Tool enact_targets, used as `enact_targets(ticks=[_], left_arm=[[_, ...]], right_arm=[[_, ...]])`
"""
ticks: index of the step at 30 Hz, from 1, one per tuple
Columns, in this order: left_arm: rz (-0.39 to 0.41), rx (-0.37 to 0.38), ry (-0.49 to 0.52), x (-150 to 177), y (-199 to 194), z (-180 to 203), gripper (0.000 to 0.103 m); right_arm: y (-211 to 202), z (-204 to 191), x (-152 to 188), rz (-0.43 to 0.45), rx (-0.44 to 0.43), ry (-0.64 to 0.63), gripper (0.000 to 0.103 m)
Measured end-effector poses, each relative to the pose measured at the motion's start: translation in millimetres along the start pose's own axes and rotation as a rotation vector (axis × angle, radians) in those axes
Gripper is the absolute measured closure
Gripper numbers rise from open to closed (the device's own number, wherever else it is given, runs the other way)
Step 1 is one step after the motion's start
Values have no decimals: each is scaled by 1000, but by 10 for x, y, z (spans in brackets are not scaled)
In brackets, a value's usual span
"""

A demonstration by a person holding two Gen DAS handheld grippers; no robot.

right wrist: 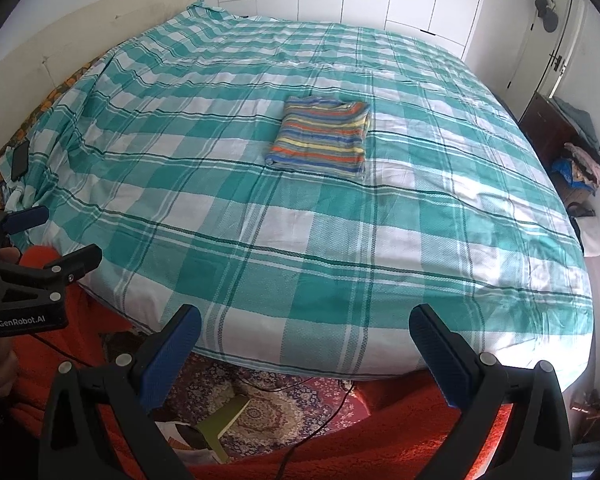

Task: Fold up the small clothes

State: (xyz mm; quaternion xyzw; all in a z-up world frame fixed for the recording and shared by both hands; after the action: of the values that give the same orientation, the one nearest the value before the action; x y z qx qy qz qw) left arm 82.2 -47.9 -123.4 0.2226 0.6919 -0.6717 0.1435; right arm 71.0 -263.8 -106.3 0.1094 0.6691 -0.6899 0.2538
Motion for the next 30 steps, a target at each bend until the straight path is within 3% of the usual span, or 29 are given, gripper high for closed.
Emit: enact_targets(ticks=[30], left_arm=[[43, -3, 20, -92, -109, 28, 1]], right_arm=[[-65, 2, -107, 20, 18, -6, 0]])
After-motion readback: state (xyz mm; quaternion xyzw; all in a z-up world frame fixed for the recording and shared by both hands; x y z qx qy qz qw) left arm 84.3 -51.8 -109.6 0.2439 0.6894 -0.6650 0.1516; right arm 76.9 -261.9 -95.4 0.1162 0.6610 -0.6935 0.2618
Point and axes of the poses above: each gripper's, at about its wrist camera, not at the fingertips, and y roughly the way its jaws point, z to its right, x to its underside, the point moved 10 cm from there along y, roughly the way its jaws point, and after that the axes turned 4 degrees about x, right-handed, at the moved point
